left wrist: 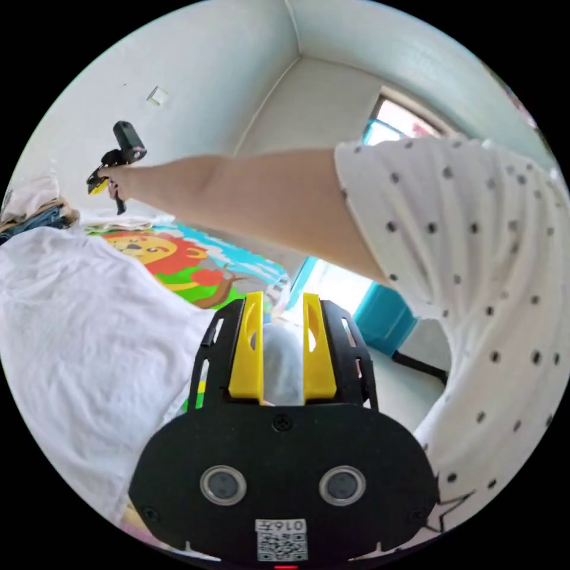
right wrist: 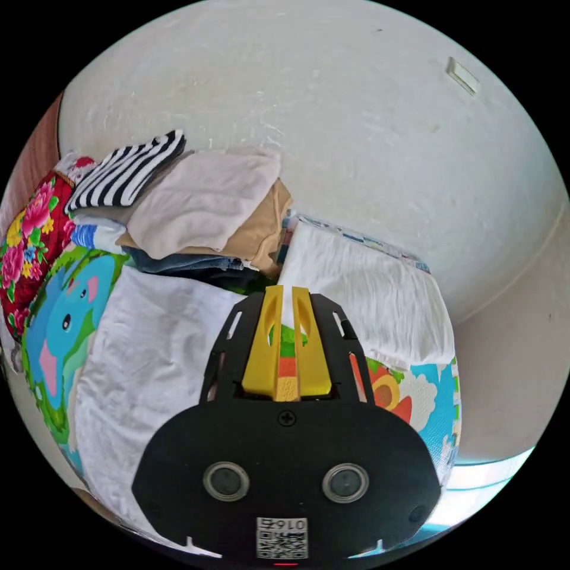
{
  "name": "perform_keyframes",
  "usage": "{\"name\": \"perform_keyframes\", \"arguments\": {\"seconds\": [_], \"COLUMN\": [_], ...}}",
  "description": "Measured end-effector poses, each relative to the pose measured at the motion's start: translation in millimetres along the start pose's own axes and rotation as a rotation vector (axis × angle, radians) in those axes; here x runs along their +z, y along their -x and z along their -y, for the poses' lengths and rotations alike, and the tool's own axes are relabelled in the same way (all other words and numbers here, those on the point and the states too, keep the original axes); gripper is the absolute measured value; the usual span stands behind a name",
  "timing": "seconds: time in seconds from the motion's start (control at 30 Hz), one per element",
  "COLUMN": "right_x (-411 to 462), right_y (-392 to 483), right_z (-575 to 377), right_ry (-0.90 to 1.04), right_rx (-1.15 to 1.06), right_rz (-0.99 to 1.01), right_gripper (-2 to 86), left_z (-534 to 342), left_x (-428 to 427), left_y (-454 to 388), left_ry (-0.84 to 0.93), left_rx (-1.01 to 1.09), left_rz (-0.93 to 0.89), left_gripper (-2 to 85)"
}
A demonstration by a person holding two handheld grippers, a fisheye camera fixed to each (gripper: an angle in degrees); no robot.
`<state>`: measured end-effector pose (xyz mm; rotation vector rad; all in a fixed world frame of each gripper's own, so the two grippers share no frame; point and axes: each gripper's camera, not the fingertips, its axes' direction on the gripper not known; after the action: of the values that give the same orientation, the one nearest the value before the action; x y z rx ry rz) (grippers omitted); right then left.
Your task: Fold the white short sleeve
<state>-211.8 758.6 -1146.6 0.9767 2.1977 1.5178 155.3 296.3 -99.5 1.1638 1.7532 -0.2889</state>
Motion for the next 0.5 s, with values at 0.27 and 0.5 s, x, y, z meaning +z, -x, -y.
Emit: {"name": "perform_keyframes", "arguments": {"seconds": [0.27,0.5], "right_x": [-246,-429], "right_y": [-54,-56], "right_z": [-258,-539], "right_ry": [-0.357,-0.824], "right_rx": [-0.098,0.106], "right_rz": [0.347,0.312], "right_gripper": [3.6,6.6], "left_z": [-32,-82], "left_x": [-124,-217], "left_y": [38,77], "left_ry": [-0.151,-0.133], "left_rx": [-0.136,-0.437], "left_rz": [0.445,0.570], "left_gripper": [8.0,10.5]}}
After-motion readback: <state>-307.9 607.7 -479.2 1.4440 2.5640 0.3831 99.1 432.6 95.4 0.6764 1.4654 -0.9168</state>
